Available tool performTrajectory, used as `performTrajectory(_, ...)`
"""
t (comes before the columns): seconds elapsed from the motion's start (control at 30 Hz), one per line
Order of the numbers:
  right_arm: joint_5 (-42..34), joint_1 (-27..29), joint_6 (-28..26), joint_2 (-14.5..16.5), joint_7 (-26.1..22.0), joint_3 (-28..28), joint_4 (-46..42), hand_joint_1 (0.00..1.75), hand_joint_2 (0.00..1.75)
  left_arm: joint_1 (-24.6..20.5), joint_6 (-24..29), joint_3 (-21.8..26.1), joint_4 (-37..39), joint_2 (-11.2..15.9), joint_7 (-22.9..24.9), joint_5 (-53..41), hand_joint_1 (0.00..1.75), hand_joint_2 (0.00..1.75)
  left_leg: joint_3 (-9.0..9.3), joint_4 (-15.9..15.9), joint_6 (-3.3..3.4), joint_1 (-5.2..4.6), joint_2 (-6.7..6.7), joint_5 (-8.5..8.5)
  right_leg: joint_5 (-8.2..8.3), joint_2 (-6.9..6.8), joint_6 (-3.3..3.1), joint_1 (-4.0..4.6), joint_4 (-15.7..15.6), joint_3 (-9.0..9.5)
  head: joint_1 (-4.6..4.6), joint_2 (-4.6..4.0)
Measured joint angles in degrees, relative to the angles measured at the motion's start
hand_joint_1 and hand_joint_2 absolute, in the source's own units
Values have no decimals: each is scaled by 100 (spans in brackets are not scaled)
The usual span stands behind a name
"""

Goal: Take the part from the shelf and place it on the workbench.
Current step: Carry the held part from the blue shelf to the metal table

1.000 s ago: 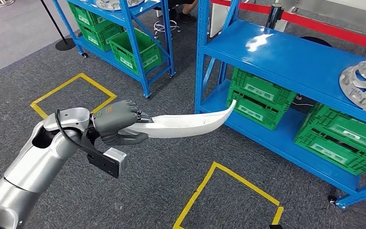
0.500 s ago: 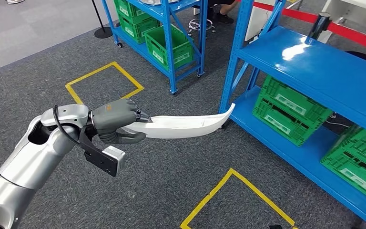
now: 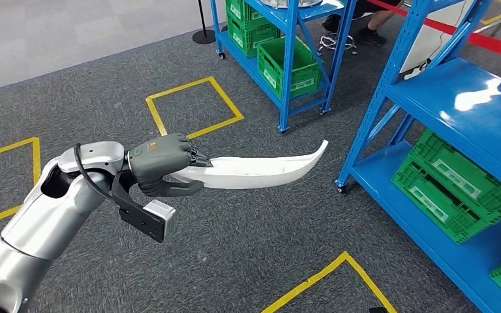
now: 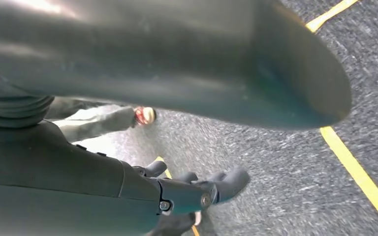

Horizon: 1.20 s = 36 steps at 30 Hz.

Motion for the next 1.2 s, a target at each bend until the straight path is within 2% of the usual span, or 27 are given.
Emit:
performTrajectory(0.03, 0, -9, -1, 0, 18, -1, -1, 0, 0, -7, -1, 10, -1, 10, -7, 1, 175, 175, -25, 22, -30, -4, 62, -10, 11, -60, -44, 3, -11, 5, -4, -1)
performTrajectory(0.07, 2, -12, -1, 1, 35, -2, -3, 0, 0, -22, -5, 17, -1, 19, -16, 1, 175, 175, -84, 124, -54, -9, 203, -70, 20, -125, -87, 4, -24, 11, -20, -1)
performTrajectory(0.13, 6, 0, -1, 2, 49, -3, -8, 0, 0, -53, -16, 22, -2, 23, -39, 5, 175, 175, -344, 656, -87, -21, 596, -356, 21, -262, -147, 26, -40, 17, -53, -1)
performTrajectory(0.17, 6, 12, -1, 2, 49, -3, -9, 0, 0, -57, -21, 22, -2, 22, -45, 7, 175, 175, -527, 1033, -97, -14, 708, -527, 14, -338, -166, 42, -41, 16, -65, 0)
performTrajectory(0.2, 6, 21, -1, 1, 51, -4, -9, 0, 0, -49, -23, 22, 1, 21, -48, 8, 175, 175, -690, 1365, -99, -7, 760, -646, 7, -419, -177, 55, -41, 16, -65, 0)
performTrajectory(0.23, 5, 25, -1, 1, 52, -4, -9, 0, 0, -37, -26, 22, 4, 21, -49, 8, 175, 175, -776, 1545, -91, -4, 778, -673, -1, -503, -187, 67, -40, 18, -66, 0)
performTrajectory(0.27, 5, 24, -1, 0, 51, -5, -9, 0, 0, -32, -27, 22, 6, 21, -49, 8, 175, 175, -754, 1510, -75, -6, 790, -597, -10, -583, -195, 77, -40, 23, -66, 1)
performTrajectory(0.3, 5, 21, -1, 1, 51, -5, -9, 0, 0, -33, -27, 23, 8, 22, -50, 9, 175, 175, -619, 1263, -51, -15, 821, -440, -21, -662, -198, 84, -40, 35, -66, 0)
performTrajectory(0.37, 0, 17, 0, 6, 50, -5, -9, 0, 0, -57, -28, 28, 6, 20, -55, 20, 175, 175, -191, 481, 25, -84, 1080, -139, -54, -809, -184, 102, -40, 76, -65, 0)
performTrajectory(0.43, -7, 11, 1, 15, 48, -5, -9, 0, 0, -89, -27, 34, 10, 4, -63, 35, 175, 175, 56, 28, 105, -164, 1280, -55, -85, -945, -138, 112, -49, 117, -63, -1)
performTrajectory(0.47, -10, 4, 3, 22, 48, -5, -9, 0, 0, -100, -25, 38, 16, 2, -66, 37, 175, 175, 72, -14, 132, -194, 1268, -76, -97, -1017, -110, 113, -61, 139, -62, -1)
performTrajectory(0.53, -14, -20, 5, 35, 55, -7, -9, 0, 0, -107, -7, 49, 30, 20, -68, 30, 175, 175, 119, -82, 180, -178, 1099, -44, -131, -1097, -46, 104, -48, 191, -62, 0)
performTrajectory(0.57, -13, -26, 5, 43, 59, -7, -9, 0, 0, -115, 8, 56, 39, 30, -77, 25, 175, 175, 158, -128, 209, -153, 1025, -24, -182, -982, -14, 101, 43, 178, -61, 0)
performTrajectory(0.6, -13, -27, 5, 48, 53, -7, -9, 0, 0, -128, 22, 62, 50, 33, -84, 20, 175, 175, 196, -172, 238, -122, 951, 0, -281, -796, 16, 100, 236, 106, -56, 0)
performTrajectory(0.67, -4, -5, 4, 43, 38, -8, -10, 0, 0, -138, 37, 67, 80, 18, -107, 18, 175, 175, 211, -202, 277, -87, 794, 25, -580, -387, 50, 89, 876, -217, -44, -1)
performTrajectory(0.7, 1, 8, 4, 35, 33, -8, -10, 0, 0, -124, 38, 66, 96, 10, -110, 17, 175, 175, 201, -198, 284, -80, 703, 29, -702, -306, 63, 85, 1193, -403, -37, -1)
performTrajectory(0.73, 7, 17, 4, 25, 39, -9, -11, 0, 0, -99, 38, 66, 110, 5, -115, 17, 175, 175, 193, -190, 282, -73, 609, 29, -737, -279, 77, 77, 1392, -539, -34, -1)
performTrajectory(0.77, 12, 21, 5, 19, 44, -9, -11, 0, 0, -77, 39, 66, 126, 6, -115, 17, 175, 175, 187, -174, 271, -60, 516, 25, -654, -272, 92, 67, 1395, -585, -32, 0)
performTrajectory(0.8, 16, 22, 7, 16, 48, -9, -11, 0, 0, -61, 43, 67, 139, 10, -115, 17, 175, 175, 184, -151, 251, -40, 425, 16, -468, -260, 111, 50, 1191, -525, -31, 0)
performTrajectory(0.83, 22, 22, 8, 15, 47, -9, -11, 0, 0, -51, 54, 70, 146, 14, -115, 17, 175, 175, 178, -117, 220, -17, 337, -2, -231, -208, 136, 22, 826, -380, -31, 0)
performTrajectory(0.9, 33, 20, 11, 16, 30, -8, -11, 0, 0, -38, 86, 86, 150, 20, -114, 16, 175, 175, 130, -31, 135, 9, 177, -46, 35, 18, 175, -30, 162, -93, -22, 0)
performTrajectory(0.97, 42, 18, 15, 17, -13, -7, -11, 0, 0, 3, 122, 110, 145, 34, -113, 11, 175, 175, 72, -7, 43, 18, 43, -46, 32, 110, 135, -32, -38, -2, -11, -1)
performTrajectory(1.0, 46, 13, 15, 16, -28, -7, -11, 0, 0, 30, 136, 123, 145, 53, -112, 8, 175, 175, 53, -21, 1, 28, -25, -28, 43, 44, 82, -23, -46, 3, -10, -1)
performTrajectory(1.03, 50, 6, 15, 17, -23, -7, -12, 0, 0, 56, 148, 136, 144, 77, -113, 4, 175, 175, 36, -27, -34, 32, -15, -17, 53, -29, 37, -19, -61, 10, -9, -1)
performTrajectory(1.1, 56, -4, 14, 18, -2, -7, -13, 0, 0, 78, 166, 163, 145, 120, -111, -6, 175, 175, -74, 152, -85, 15, 294, -118, 72, -160, -50, -20, -105, 34, -41, 0)
performTrajectory(1.17, 58, 10, 13, 16, 4, -8, -13, 0, 0, 84, 178, 180, 147, 126, -110, -16, 175, 175, -381, 758, -116, 7, 689, -418, 67, -304, -102, 1, -130, 51, -73, 0)
performTrajectory(1.2, 59, 19, 13, 14, 7, -8, -13, 0, 0, 94, 183, 184, 151, 123, -110, -21, 175, 175, -573, 1129, -127, 18, 761, -564, 60, -386, -116, 15, -132, 54, -76, 0)
